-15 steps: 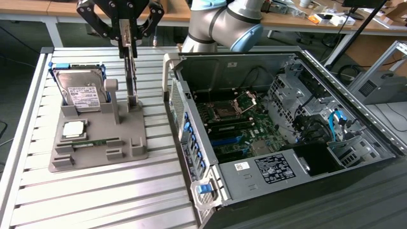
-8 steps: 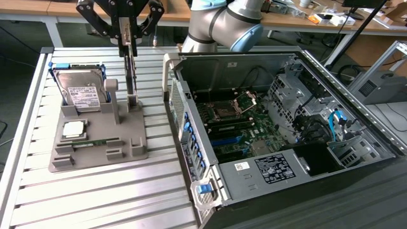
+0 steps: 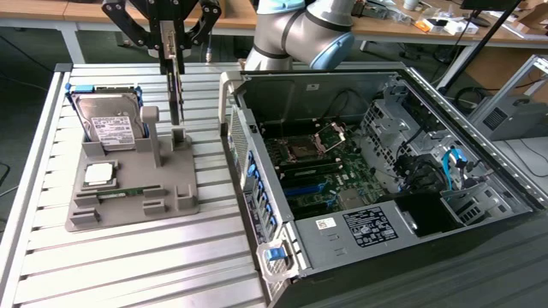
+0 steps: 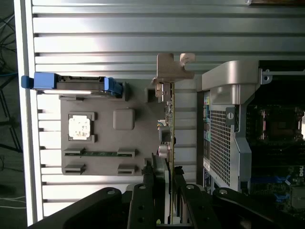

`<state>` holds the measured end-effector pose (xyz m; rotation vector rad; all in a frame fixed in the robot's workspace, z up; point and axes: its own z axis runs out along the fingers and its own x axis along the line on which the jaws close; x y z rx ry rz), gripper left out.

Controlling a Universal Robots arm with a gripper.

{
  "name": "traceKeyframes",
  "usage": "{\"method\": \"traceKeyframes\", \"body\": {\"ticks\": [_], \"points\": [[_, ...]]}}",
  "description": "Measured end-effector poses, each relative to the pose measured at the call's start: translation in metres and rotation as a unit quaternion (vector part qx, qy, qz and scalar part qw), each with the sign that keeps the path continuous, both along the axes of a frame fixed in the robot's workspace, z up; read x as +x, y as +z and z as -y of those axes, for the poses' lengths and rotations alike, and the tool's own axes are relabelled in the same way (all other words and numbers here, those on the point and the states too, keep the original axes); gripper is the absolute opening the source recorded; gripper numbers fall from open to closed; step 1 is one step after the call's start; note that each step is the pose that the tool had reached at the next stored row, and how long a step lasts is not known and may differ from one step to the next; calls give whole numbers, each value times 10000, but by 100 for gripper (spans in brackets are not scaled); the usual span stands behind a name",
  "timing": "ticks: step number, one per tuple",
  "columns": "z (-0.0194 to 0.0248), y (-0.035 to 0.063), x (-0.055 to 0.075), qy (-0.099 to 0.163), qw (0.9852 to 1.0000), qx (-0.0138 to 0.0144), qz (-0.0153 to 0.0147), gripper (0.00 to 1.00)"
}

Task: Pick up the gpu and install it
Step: 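Pick up the gpu and move the gpu toward the slot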

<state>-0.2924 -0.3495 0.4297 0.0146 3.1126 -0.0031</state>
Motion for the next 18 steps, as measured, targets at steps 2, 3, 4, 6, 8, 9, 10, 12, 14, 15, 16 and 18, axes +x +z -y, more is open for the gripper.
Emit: {"method": "traceKeyframes", "body": {"ticks": [2, 3, 4, 6, 8, 9, 10, 12, 14, 15, 16, 18], "points": [[0, 7, 0, 0, 10000, 0, 0, 27], [0, 11, 0, 0, 10000, 0, 0, 27], [0, 15, 0, 0, 10000, 0, 0, 27], [0, 23, 0, 0, 10000, 0, 0, 27], [0, 30, 0, 0, 10000, 0, 0, 27], [0, 33, 0, 0, 10000, 0, 0, 27], [0, 37, 0, 0, 10000, 0, 0, 27], [0, 44, 0, 0, 10000, 0, 0, 27], [0, 51, 0, 0, 10000, 0, 0, 27], [0, 55, 0, 0, 10000, 0, 0, 27], [0, 58, 0, 0, 10000, 0, 0, 27], [0, 66, 0, 0, 10000, 0, 0, 27]]}}
